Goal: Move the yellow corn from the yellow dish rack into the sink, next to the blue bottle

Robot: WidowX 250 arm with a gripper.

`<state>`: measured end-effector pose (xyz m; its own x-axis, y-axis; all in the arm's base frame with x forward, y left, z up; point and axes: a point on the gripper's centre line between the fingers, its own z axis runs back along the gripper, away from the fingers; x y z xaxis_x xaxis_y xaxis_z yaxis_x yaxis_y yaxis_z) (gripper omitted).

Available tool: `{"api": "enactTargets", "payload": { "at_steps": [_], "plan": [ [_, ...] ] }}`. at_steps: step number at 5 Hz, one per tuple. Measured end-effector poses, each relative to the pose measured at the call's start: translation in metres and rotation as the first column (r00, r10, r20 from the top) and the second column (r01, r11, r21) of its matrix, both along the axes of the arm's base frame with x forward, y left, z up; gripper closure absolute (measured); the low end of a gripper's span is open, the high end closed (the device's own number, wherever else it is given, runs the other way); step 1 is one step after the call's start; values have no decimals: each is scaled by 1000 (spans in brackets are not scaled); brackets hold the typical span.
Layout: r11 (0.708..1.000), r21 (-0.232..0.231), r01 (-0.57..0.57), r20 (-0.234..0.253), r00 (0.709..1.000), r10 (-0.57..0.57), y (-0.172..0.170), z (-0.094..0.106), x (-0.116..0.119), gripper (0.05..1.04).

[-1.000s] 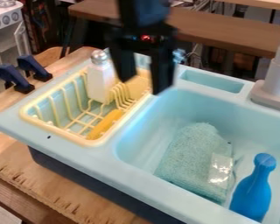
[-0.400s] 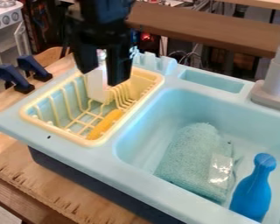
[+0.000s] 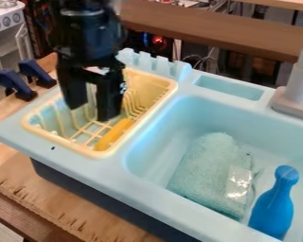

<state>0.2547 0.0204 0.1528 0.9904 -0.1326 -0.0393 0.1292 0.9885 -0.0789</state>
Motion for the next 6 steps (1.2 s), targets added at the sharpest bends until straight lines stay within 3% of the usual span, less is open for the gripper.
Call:
{"api": "enactTargets", "payload": {
  "at_steps": [1, 2, 4, 6],
  "plan": [
    [999, -36, -13, -18, 1000, 12, 9, -8, -7, 77],
    [999, -50, -21, 6, 1000, 21, 14, -10, -5, 77],
    [992, -125, 28, 82, 996, -18, 17, -31, 13, 77],
    [985, -153, 84, 113, 991, -67, -2, -32, 19, 77]
  ]
}}
